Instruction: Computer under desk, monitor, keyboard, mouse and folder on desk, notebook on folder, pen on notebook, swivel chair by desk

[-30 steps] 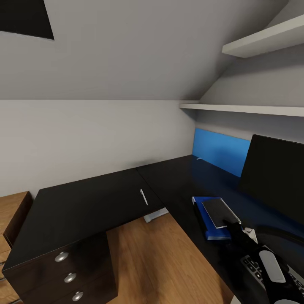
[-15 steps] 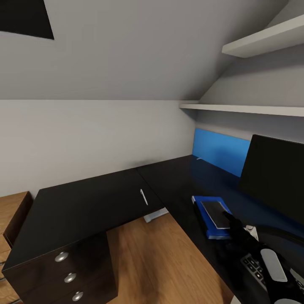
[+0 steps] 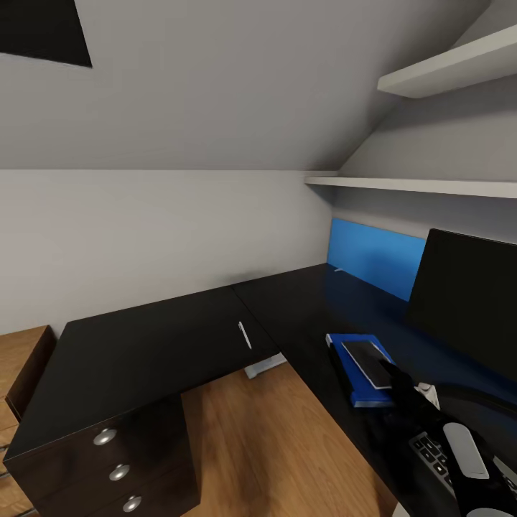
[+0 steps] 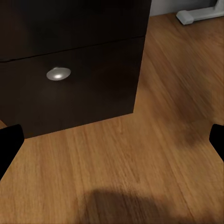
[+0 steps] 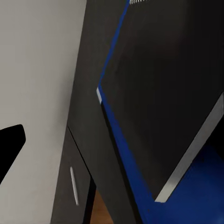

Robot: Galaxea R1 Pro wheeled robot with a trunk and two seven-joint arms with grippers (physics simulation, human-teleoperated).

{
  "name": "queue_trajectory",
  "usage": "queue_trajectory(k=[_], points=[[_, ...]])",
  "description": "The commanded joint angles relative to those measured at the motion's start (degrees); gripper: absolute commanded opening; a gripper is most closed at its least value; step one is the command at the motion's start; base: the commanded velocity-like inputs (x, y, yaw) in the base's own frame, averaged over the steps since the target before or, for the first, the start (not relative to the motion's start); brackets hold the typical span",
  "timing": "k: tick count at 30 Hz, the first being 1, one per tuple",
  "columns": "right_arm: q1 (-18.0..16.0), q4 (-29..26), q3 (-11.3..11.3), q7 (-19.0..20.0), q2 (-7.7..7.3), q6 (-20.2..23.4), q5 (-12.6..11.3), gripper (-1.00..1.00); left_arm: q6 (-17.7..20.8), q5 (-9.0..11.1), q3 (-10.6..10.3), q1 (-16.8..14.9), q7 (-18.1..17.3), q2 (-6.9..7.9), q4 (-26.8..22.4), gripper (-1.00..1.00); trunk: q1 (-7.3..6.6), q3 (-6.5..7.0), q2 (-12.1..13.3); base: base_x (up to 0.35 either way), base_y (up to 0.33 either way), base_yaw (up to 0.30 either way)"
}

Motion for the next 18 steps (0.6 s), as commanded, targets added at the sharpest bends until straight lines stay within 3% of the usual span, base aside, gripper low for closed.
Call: queue_trajectory(k=[1, 18], points=[[-0.02, 1.78, -0.19, -0.06, 0.01, 0.16, 1.26, 1.00, -0.11, -0.62, 0.11, -0.03, 0.57, -0.01, 0.02, 1.00, 0.00, -0.07, -0.02, 0.000, 0.000, 0.000], [-0.02, 1.78, -0.19, -0.05, 0.01, 0.16, 1.26, 1.00, -0.04, -0.69, 0.03, -0.03, 0.49, -0.01, -0.01, 1.00, 0.00, -0.07, -0.02, 0.000, 0.000, 0.000]])
